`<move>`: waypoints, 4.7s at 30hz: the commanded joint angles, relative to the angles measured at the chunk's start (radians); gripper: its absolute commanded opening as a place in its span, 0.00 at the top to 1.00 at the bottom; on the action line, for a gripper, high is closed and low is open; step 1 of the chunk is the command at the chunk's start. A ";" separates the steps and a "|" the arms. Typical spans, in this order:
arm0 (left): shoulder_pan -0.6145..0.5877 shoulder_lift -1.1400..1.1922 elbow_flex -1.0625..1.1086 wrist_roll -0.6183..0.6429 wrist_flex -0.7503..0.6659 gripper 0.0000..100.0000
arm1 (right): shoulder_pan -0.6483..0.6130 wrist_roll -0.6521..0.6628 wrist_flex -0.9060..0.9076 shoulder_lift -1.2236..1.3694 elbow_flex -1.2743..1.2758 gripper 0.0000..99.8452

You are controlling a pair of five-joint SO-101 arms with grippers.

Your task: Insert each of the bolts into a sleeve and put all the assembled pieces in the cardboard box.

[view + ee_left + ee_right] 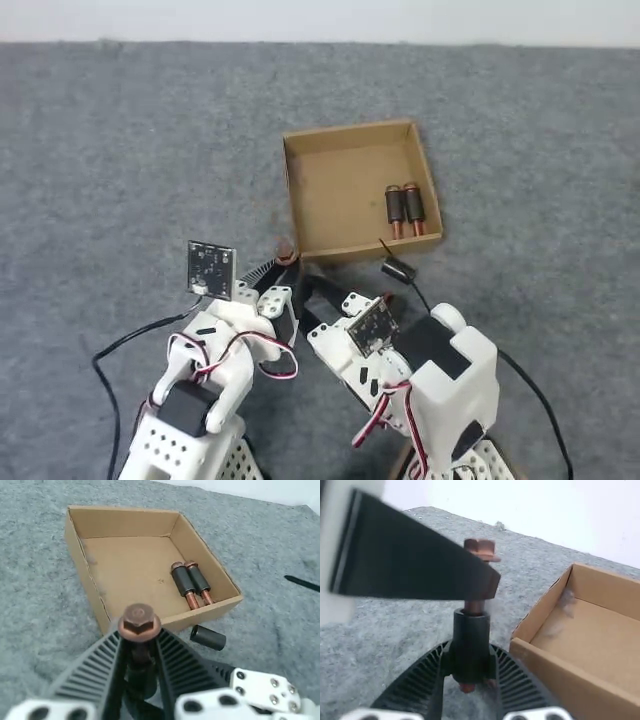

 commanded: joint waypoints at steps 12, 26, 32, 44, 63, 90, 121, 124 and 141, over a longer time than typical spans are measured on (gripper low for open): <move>0.037 -0.023 -0.008 -0.011 0.003 0.99 | 0.067 0.012 -0.013 -0.065 -0.020 0.99; 0.043 -0.023 -0.008 -0.011 -0.002 0.99 | 0.067 0.012 -0.013 -0.065 -0.020 0.99; 0.041 -0.023 -0.008 -0.008 0.006 0.90 | 0.067 0.012 -0.013 -0.065 -0.020 0.99; 0.044 -0.023 -0.008 -0.006 0.051 0.82 | 0.067 0.012 -0.013 -0.065 -0.020 0.99; 0.037 -0.025 -0.105 -0.005 0.054 0.82 | 0.073 0.012 -0.004 -0.065 -0.037 0.99; -0.377 -0.025 -0.113 -0.008 0.046 0.98 | 0.077 0.017 -0.013 -0.065 -0.026 0.99; -0.450 -0.018 -0.008 -0.255 0.267 0.98 | 0.529 0.015 0.863 -0.794 -0.342 0.99; -0.450 -0.018 -0.008 -0.255 0.267 0.98 | 0.530 0.017 1.073 -0.837 -0.425 0.99; -0.451 -0.018 -0.008 -0.255 0.287 0.98 | 0.484 0.011 2.018 -0.615 -1.100 0.99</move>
